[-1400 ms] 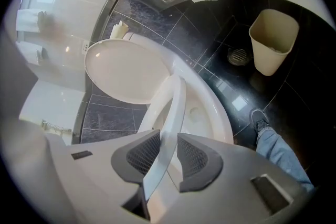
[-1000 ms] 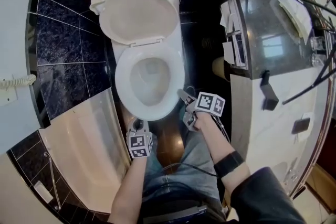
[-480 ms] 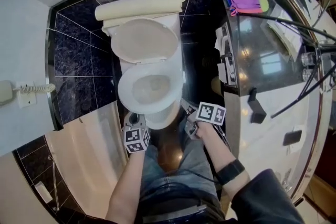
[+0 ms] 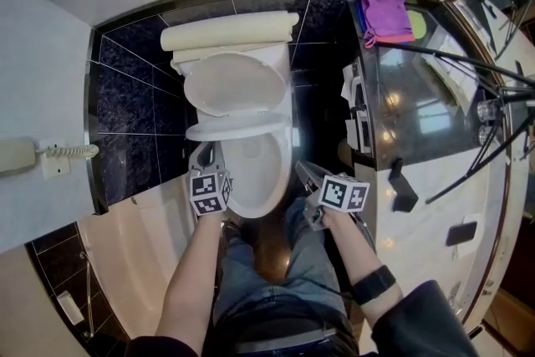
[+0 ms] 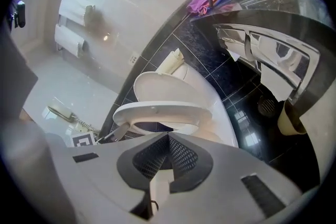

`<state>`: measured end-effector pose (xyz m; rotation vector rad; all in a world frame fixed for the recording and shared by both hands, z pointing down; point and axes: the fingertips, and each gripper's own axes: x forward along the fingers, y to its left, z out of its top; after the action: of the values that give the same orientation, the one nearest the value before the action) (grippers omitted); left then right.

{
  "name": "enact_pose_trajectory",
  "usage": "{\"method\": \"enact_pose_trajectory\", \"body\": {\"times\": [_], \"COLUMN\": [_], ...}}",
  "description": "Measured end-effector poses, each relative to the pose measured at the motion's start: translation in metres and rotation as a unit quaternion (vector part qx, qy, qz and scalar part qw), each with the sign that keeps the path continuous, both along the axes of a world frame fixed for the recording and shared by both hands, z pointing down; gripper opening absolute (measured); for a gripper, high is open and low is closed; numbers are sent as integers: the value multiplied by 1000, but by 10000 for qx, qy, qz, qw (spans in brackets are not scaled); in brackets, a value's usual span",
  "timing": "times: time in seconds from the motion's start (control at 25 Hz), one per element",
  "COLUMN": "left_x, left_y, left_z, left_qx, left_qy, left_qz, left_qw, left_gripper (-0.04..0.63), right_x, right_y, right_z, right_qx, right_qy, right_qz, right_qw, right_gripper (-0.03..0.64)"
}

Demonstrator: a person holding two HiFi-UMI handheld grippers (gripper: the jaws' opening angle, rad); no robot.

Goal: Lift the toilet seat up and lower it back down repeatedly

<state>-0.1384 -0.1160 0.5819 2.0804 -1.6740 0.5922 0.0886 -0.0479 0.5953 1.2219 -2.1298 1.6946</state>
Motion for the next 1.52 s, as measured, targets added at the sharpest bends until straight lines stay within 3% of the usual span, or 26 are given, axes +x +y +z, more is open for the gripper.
{"method": "enact_pose_trajectory", "body": {"times": [0.36, 0.64, 1.16, 1.52], "left_x": [-4, -5, -9, -1], "left_y": [-70, -98, -54, 13], "left_z": [-8, -6, -49, -124], "left_qx": [263, 199, 177, 374], "left_qy": [-286, -289, -360, -229], "left_qz": [144, 63, 242, 676], "left_qw": [9991, 9994, 9989, 9967], "left_gripper": [0, 0, 0, 0], "right_x": [6, 8, 3, 2], "right_y": [-17, -33, -41, -18], "right_z": [-10, -20, -57, -112], "right_qx": [301, 545, 969, 1553], "right_qy": [389, 513, 654, 1295], "right_qz": [-326, -475, -569, -809], "right_qw": [9983, 9961, 9915, 9760], "right_gripper": [15, 15, 15, 17]}}
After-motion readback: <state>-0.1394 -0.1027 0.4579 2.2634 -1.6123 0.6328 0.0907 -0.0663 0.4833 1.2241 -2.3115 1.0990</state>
